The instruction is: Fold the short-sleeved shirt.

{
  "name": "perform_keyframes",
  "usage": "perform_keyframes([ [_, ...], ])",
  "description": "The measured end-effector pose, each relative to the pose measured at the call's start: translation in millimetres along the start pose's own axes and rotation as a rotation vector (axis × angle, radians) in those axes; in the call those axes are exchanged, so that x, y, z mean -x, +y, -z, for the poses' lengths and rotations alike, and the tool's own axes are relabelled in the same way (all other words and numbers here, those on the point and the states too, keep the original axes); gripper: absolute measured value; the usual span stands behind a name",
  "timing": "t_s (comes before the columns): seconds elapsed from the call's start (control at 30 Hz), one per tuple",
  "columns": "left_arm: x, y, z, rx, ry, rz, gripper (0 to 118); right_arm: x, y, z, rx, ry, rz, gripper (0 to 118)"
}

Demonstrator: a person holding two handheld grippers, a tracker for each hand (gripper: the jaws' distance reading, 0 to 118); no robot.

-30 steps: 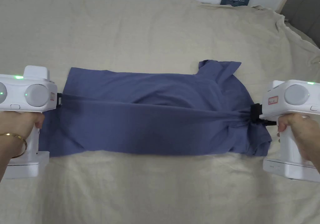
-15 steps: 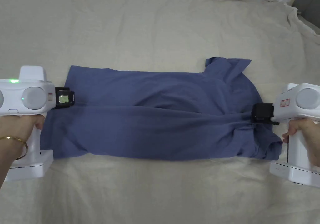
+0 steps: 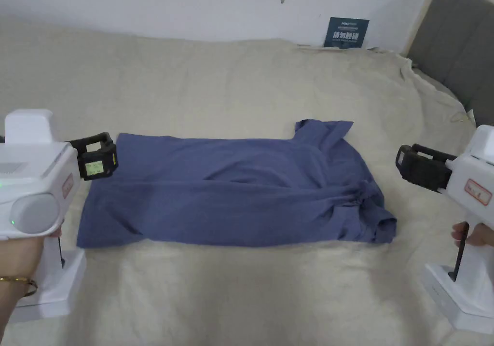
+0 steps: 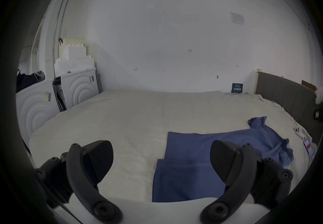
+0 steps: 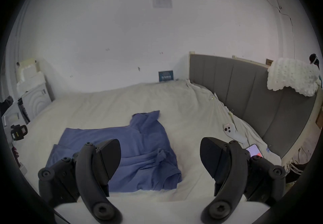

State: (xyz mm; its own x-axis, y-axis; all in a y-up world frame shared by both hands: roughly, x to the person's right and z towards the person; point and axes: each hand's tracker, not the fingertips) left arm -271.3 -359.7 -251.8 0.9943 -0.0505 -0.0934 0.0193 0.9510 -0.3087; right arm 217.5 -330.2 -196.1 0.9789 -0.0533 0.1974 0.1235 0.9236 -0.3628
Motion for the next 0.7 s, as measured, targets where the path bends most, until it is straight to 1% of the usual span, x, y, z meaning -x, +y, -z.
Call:
perform_keyframes([
  [0.07, -1, -9, -18, -0.004, -0.011, 0.001, 106, 5, -13, -20, -0.026, 0.020, -0.015, 94],
  [0.1, -2, -13, -25, -0.008, -0.032, -0.024, 96, 7, -19, -26, -0.034, 0.018, -0.020, 90],
  [0.13, -3, -16, -32, -0.006, -0.053, -0.056, 84, 10, -24, -33, -0.042, 0.019, -0.017, 80],
  [0.17, -4, -19, -37, -0.006, -0.063, -0.060, 73, 11, -28, -38, -0.048, 0.025, -0.009, 68],
  [0.2, -5, -22, -41, -0.005, -0.060, -0.056, 70, 12, -32, -43, -0.054, 0.032, 0.002, 68],
  [0.27, -8, -26, -48, 0.002, -0.081, -0.032, 61, 15, -39, -50, -0.057, 0.041, 0.009, 56],
  [0.3, -9, -28, -51, 0.006, -0.090, -0.015, 42, 16, -42, -54, -0.062, 0.044, 0.012, 33],
  [0.33, -11, -30, -54, 0.005, -0.097, -0.010, 27, 16, -45, -56, -0.063, 0.044, 0.013, 17],
  [0.37, -12, -31, -56, 0.004, -0.096, -0.004, 14, 17, -47, -59, -0.062, 0.040, 0.016, 6],
  [0.4, -13, -32, -58, 0.003, -0.098, -0.002, 3, 16, -50, -61, -0.061, 0.044, 0.022, 4],
  [0.43, -13, -32, -61, 0.002, -0.102, 0.001, 0, 16, -53, -63, -0.062, 0.050, 0.038, 0],
  [0.47, -13, -32, -63, 0.001, -0.113, -0.003, 0, 14, -55, -66, -0.064, 0.051, 0.052, 0],
  [0.53, -15, -33, -66, -0.002, -0.126, -0.005, 0, 12, -57, -65, -0.062, 0.051, 0.049, 0],
  [0.6, -18, -33, -69, -0.007, -0.124, 0.006, 0, 11, -57, -65, -0.068, 0.031, 0.029, 0],
  [0.7, -20, -33, -69, -0.007, -0.127, -0.005, 0, 8, -51, -58, -0.057, 0.037, 0.034, 0],
])
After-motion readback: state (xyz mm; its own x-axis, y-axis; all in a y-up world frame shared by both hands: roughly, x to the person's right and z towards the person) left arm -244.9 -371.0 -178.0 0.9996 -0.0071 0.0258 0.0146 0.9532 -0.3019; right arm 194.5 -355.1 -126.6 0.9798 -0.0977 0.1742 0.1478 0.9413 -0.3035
